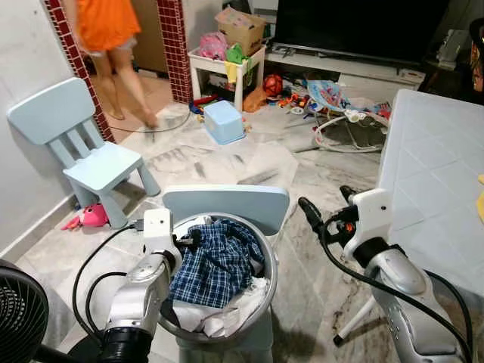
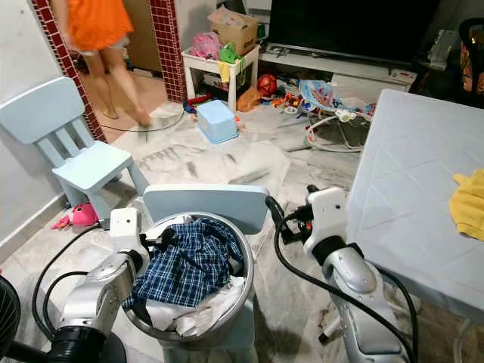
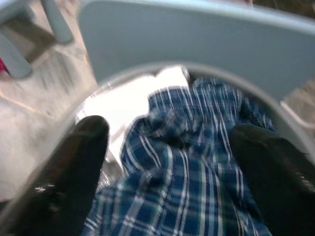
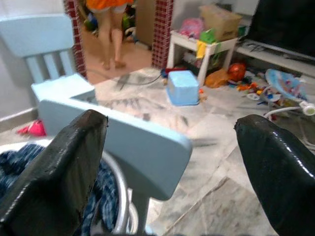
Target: Hang hanger
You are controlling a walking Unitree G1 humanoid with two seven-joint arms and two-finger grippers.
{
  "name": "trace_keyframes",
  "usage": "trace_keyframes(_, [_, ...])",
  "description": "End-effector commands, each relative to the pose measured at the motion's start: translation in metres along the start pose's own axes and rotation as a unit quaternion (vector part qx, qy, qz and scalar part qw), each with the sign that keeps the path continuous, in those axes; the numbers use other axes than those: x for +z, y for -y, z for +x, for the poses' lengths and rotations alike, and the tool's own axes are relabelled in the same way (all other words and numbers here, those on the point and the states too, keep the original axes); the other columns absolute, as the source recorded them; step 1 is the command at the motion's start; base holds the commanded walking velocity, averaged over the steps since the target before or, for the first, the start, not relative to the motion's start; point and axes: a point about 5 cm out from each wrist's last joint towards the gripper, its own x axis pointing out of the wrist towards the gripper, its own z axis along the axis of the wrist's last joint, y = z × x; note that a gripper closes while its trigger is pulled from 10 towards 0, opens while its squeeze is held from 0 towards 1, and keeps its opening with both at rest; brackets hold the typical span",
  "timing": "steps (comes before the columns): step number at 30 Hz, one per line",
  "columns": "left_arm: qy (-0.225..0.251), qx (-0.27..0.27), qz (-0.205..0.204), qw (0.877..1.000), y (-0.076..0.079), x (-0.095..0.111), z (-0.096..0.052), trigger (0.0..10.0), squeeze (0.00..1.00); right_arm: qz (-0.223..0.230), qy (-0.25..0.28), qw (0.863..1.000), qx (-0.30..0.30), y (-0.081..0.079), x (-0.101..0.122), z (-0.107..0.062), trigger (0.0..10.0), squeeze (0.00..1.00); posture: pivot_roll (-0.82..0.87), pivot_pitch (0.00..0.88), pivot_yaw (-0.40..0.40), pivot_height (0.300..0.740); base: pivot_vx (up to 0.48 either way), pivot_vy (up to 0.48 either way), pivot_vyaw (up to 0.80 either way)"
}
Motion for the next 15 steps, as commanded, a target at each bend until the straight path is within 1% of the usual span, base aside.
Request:
trace_keyframes(1, [-0.017,-0.009,-0.003,1.0,0.003,0.0,0.003,0.0,0.0,-0.005,0.003,1.0,0.017,-0.004,0.004,-0.003,10.0,0.0,-0.19,0.0,-0.011,0.74,0.0,0.0,0.0])
trace_keyframes(5, [-0.057,-0.034,-0.001,0.998,0.005,-0.007,0.005,0.0,0.0,-0.001,-0.008,0.999,0.032,-0.007,0.004,-0.004,10.0,0.0,-0.19,0.0,-0.006,0.74,0.0,0.0,0.0])
trace_keyframes(6, [-0.064,-0.04,0.0,0.997,0.006,-0.009,0.004,0.0,0.0,0.001,-0.01,0.999,0.038,-0.009,0.004,-0.004,10.0,0.0,-0.19,0.0,-0.006,0.74,0.0,0.0,0.0])
trace_keyframes(7, [-0.071,-0.045,0.004,0.996,0.005,-0.011,0.004,0.0,0.0,0.008,-0.02,0.998,0.057,-0.013,0.002,-0.004,10.0,0.0,-0.19,0.0,-0.005,0.74,0.0,0.0,0.0])
trace_keyframes(8, [-0.071,-0.045,0.005,0.996,0.005,-0.011,0.004,0.0,0.0,0.009,-0.021,0.998,0.059,-0.013,0.002,-0.004,10.0,0.0,-0.19,0.0,-0.005,0.74,0.0,0.0,0.0])
trace_keyframes(9, [-0.074,-0.045,0.008,0.996,0.004,-0.012,0.003,0.0,0.0,0.018,-0.034,0.996,0.081,-0.018,0.0,-0.006,10.0,0.0,-0.18,0.0,-0.004,0.74,0.0,0.0,0.0])
trace_keyframes(10, [-0.081,-0.043,0.012,0.996,0.001,-0.015,0.002,0.0,0.0,0.026,-0.056,0.991,0.12,-0.026,-0.005,-0.009,10.0,0.0,-0.18,0.0,-0.004,0.74,0.0,0.0,0.0])
trace_keyframes(15, [-0.094,-0.029,0.003,0.995,-0.008,-0.021,-0.001,0.0,0.0,0.016,-0.083,0.978,0.19,-0.037,-0.011,-0.017,10.0,0.0,-0.17,0.0,-0.006,0.74,0.0,0.0,0.0])
